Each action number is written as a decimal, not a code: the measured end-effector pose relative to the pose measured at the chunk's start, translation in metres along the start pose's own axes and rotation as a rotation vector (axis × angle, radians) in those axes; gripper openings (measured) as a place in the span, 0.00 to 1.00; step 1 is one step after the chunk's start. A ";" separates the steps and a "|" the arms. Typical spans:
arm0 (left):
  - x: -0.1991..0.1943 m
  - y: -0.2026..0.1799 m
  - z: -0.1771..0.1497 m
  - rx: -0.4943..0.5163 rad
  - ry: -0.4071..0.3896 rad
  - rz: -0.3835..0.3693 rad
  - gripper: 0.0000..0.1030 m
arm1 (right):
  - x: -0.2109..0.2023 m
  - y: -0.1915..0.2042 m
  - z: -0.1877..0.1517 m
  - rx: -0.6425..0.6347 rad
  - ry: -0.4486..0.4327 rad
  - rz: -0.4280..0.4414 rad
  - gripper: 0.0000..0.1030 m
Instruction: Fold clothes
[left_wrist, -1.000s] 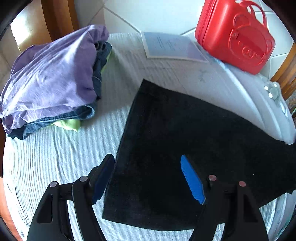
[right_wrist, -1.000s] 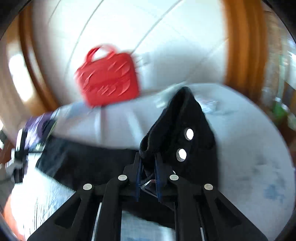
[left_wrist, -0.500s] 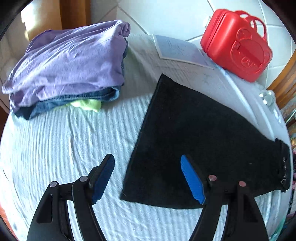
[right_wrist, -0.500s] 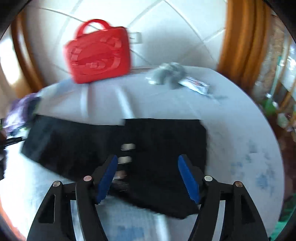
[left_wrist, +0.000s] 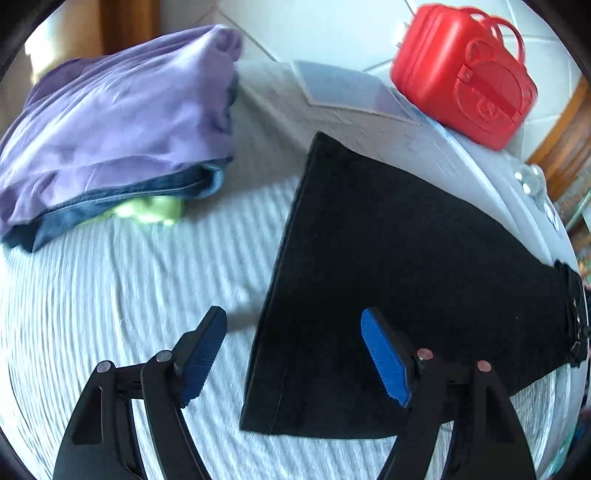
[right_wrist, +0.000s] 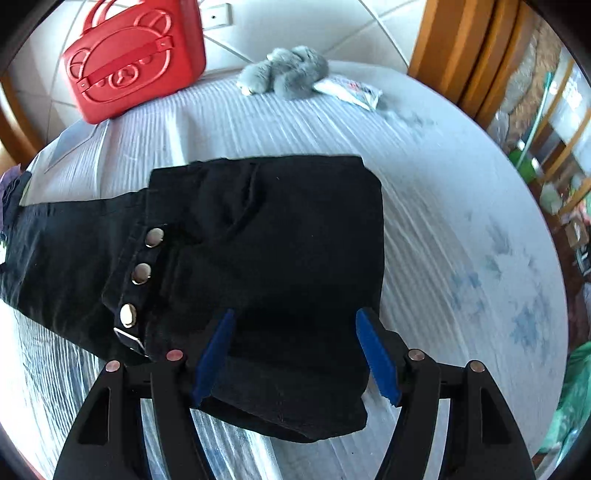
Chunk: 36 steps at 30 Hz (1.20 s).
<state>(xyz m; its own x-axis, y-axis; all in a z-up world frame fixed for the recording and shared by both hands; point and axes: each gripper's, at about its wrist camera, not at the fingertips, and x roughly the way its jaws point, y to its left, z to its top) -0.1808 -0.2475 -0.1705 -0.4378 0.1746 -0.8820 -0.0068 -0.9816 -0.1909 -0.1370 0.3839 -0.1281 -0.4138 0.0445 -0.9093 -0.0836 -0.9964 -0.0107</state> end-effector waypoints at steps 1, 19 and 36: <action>0.001 -0.002 0.001 0.010 0.009 -0.032 0.70 | 0.003 0.001 -0.001 -0.004 0.008 -0.005 0.71; -0.013 -0.034 0.023 -0.003 0.016 -0.083 0.16 | 0.023 0.002 -0.009 0.003 0.050 -0.013 0.86; -0.028 -0.349 0.022 0.531 0.048 -0.311 0.44 | -0.013 -0.064 -0.038 0.089 -0.028 0.088 0.82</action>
<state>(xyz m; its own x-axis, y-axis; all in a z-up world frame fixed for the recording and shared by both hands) -0.1856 0.0885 -0.0695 -0.3021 0.4503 -0.8402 -0.5797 -0.7865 -0.2130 -0.0917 0.4440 -0.1310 -0.4479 -0.0401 -0.8932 -0.1255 -0.9863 0.1073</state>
